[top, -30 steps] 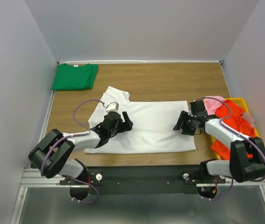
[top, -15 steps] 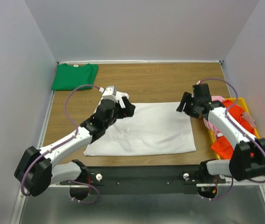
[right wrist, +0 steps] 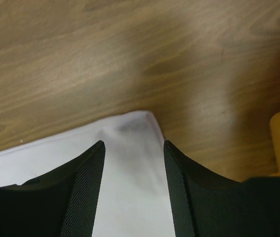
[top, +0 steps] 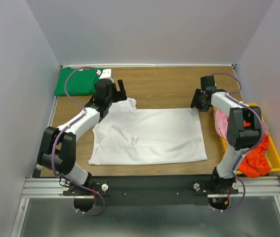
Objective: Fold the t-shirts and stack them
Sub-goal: Fold the tshirt
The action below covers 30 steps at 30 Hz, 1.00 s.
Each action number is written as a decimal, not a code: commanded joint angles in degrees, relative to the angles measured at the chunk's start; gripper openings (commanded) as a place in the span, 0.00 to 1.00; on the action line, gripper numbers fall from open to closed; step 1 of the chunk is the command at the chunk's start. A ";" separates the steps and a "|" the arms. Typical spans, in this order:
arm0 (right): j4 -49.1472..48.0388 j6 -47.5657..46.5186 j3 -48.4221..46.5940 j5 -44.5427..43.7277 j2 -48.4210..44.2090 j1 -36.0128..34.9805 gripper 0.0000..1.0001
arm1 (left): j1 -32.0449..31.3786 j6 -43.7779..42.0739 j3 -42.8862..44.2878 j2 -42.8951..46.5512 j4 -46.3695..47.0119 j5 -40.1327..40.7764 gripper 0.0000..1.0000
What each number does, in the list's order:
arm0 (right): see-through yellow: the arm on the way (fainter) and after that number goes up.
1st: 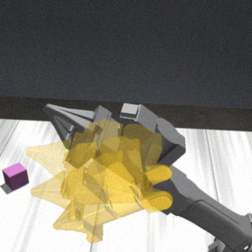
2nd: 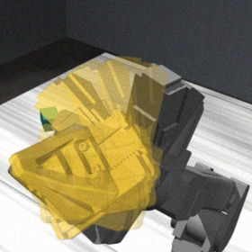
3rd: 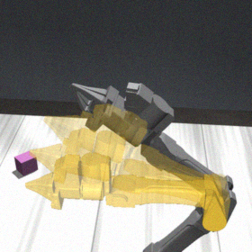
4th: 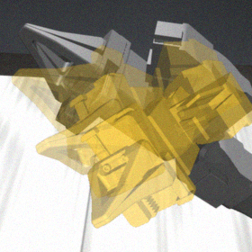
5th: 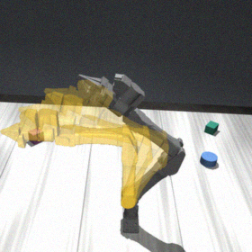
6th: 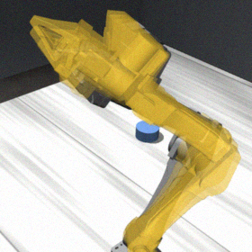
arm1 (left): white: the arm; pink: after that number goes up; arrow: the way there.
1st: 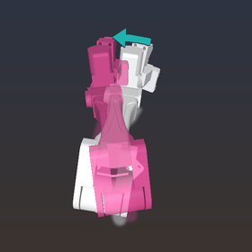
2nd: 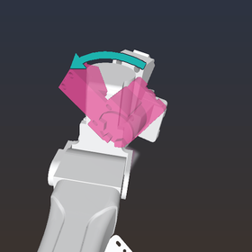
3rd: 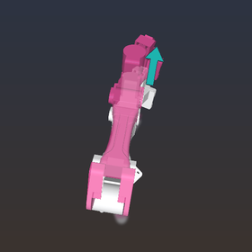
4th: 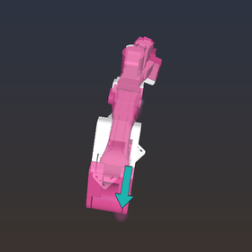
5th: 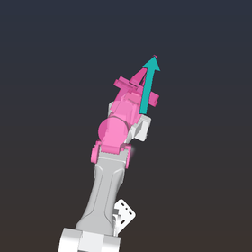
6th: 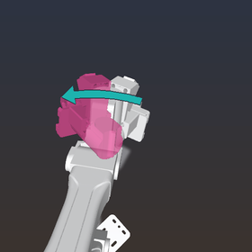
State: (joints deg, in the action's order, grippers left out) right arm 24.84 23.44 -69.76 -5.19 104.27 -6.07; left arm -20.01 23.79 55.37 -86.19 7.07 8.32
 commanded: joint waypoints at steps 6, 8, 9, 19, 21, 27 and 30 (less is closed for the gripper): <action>-3.74 -2.61 -4.34 0.18 5.24 2.46 0.49 | 3.40 -4.98 9.22 -9.86 -2.23 -1.29 0.95; -4.10 -2.70 -4.16 0.44 6.03 2.55 0.47 | 3.66 -5.33 10.01 -11.18 -2.68 -1.20 0.95; -4.36 -2.79 -4.16 0.79 6.38 2.64 0.46 | 3.84 -5.33 10.71 -12.23 -2.76 -1.20 0.95; -4.98 -2.70 -3.46 1.85 8.76 2.64 0.28 | 4.28 -6.83 15.99 -18.04 -5.31 2.14 0.93; -4.89 -2.61 -3.37 1.85 8.76 2.64 0.22 | 4.36 -7.70 18.36 -20.23 -5.92 3.46 0.90; -4.89 -2.79 -2.67 1.77 8.41 2.55 0.08 | 4.89 -9.29 27.06 -28.23 -12.69 8.29 0.78; -4.89 -2.88 -2.58 2.11 8.32 2.64 0.07 | 5.50 -9.38 29.17 -30.78 -15.07 8.65 0.70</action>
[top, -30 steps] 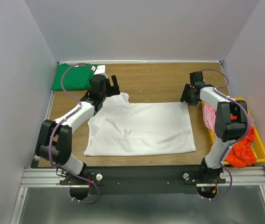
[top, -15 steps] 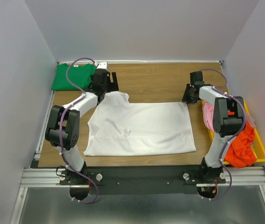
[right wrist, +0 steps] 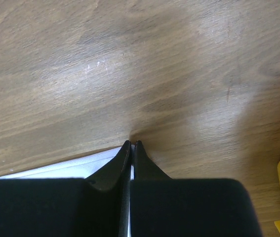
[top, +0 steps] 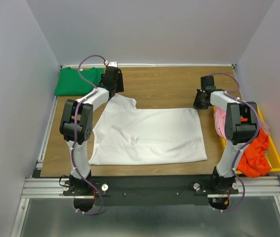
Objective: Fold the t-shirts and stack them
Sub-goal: Fold the tshirt
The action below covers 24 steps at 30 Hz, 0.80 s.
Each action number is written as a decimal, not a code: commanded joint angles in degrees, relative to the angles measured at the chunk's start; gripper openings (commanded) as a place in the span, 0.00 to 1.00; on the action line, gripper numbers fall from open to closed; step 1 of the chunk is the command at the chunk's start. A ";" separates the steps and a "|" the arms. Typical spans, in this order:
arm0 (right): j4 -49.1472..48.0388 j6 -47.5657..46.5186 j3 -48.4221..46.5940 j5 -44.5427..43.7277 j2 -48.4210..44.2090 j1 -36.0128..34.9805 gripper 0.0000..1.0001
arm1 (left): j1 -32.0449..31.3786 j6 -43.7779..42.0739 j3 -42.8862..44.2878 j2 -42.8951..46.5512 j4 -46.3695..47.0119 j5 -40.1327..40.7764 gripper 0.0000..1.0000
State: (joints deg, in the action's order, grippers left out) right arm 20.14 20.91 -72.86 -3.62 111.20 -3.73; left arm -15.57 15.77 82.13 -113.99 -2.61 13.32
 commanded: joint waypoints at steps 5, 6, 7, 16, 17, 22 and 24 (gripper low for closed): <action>-0.19 -0.43 0.53 0.98 1.39 0.30 0.07 | 1.60 -1.27 3.21 -4.92 -5.83 4.17 0.63; -0.19 -0.34 0.53 1.07 1.48 0.30 0.07 | 1.69 -1.35 3.48 -5.27 -5.83 3.73 0.62; -0.19 -0.34 0.53 1.24 1.48 0.30 0.07 | 1.86 -1.53 3.83 -6.06 -5.65 3.47 0.60; -0.19 -0.52 0.70 2.30 1.66 0.30 0.06 | 2.21 -2.06 9.62 -10.72 -7.40 1.01 0.57; -0.19 -0.52 0.70 2.30 1.65 0.30 0.06 | 2.21 -1.97 10.15 -10.98 -7.93 1.00 0.57; -0.19 -0.52 0.70 2.74 1.65 0.30 0.06 | 2.30 -1.79 11.04 -12.04 -8.90 0.13 0.51; -0.19 -0.52 0.79 3.00 1.74 0.30 0.06 | 2.30 -1.80 11.39 -12.39 -9.34 0.12 0.48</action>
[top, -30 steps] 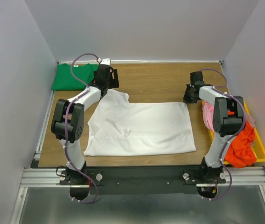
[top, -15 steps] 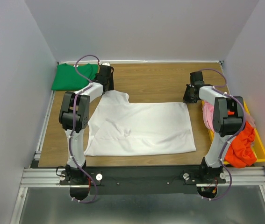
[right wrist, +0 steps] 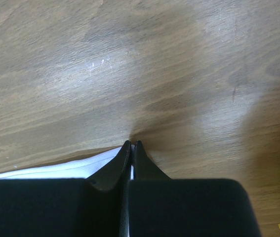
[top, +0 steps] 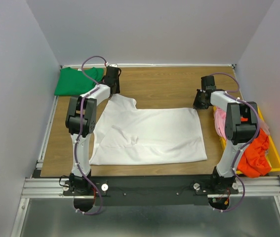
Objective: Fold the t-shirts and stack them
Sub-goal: Fold the tshirt
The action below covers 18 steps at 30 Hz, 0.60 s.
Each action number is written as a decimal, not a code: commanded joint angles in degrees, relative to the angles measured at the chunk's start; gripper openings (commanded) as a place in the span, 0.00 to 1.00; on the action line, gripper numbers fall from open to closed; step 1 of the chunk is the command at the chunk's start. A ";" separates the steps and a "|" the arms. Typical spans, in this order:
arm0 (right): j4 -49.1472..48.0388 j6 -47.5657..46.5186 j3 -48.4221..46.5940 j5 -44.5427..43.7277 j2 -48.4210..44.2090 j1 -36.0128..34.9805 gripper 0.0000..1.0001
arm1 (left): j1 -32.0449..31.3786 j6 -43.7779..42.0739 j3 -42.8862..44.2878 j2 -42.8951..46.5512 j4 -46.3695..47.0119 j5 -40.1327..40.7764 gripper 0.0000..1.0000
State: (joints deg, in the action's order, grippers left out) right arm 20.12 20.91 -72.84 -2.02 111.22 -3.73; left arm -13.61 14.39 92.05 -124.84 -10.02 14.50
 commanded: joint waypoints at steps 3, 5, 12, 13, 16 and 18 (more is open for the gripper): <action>-0.17 -0.52 0.86 1.58 1.55 0.30 0.06 | 0.42 -0.24 2.60 -2.69 -3.60 -1.14 0.41; -0.26 -0.52 0.86 1.76 1.46 0.30 0.06 | 0.33 -0.33 3.05 -2.87 -4.30 -1.76 0.41; -0.26 -0.52 0.94 1.67 1.19 0.30 0.05 | 0.42 -0.59 4.19 -3.57 -6.15 -2.72 0.42; -0.26 -0.60 0.94 1.67 1.19 0.30 0.05 | 0.34 -0.68 4.28 -3.57 -6.15 -2.90 0.41; -0.26 -0.51 0.94 1.67 1.28 0.30 0.05 | 0.33 -0.94 4.72 -3.92 -6.50 -3.78 0.38; -0.26 -0.43 0.94 3.34 1.19 0.21 0.05 | 0.25 -1.38 5.07 -4.01 -6.76 -4.48 0.31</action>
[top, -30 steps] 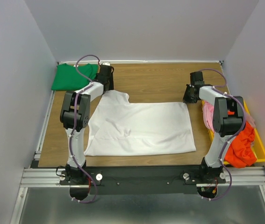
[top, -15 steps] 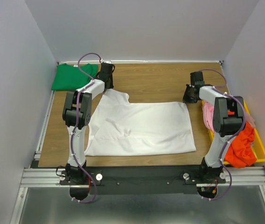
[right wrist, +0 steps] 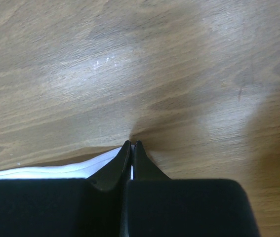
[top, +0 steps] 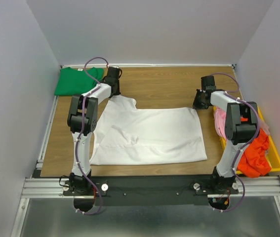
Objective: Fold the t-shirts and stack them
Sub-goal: Fold the tshirt
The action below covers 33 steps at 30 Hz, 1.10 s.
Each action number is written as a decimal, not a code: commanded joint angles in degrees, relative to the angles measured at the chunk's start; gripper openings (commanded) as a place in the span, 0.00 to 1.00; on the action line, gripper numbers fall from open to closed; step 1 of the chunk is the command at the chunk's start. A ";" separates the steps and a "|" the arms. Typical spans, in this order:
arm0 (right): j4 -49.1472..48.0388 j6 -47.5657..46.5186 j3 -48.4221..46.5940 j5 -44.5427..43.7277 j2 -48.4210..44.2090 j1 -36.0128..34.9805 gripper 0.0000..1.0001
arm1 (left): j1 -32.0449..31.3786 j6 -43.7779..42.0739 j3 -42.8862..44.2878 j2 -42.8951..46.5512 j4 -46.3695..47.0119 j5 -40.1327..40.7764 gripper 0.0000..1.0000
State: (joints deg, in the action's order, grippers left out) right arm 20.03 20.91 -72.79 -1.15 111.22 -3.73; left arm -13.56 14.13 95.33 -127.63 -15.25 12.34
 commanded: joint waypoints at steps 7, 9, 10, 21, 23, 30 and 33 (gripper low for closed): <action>0.01 -0.69 1.16 2.82 -0.12 0.30 0.00 | 0.29 -1.48 1.97 -1.30 -2.16 -3.20 0.00; -0.08 -0.69 1.25 2.99 -0.82 0.30 0.00 | 0.38 -1.30 1.97 -1.13 -2.07 -3.28 0.00; -0.08 -0.78 1.16 2.91 -1.18 0.21 0.00 | 0.38 -1.04 1.88 -0.69 -1.63 -3.46 0.00; 1.41 -0.16 -4.28 -0.70 -1.18 0.39 0.00 | 0.99 -2.35 9.51 -0.24 -0.13 -4.07 0.00; 2.03 0.01 -7.17 -1.14 -0.66 0.39 0.00 | 1.61 -2.70 11.10 -0.60 0.04 -4.78 0.00; 4.48 -0.08 -17.28 -1.40 3.47 0.47 0.00 | 3.28 -5.34 19.71 -3.14 1.01 -11.88 0.00; 4.93 -0.51 -21.50 -0.61 5.93 0.47 0.00 | 3.80 -6.83 22.35 -3.67 2.41 -14.71 0.00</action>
State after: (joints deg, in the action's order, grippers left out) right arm 23.05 20.91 -89.80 -0.97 113.36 -3.64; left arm -10.52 10.13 114.93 -129.54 -14.70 3.49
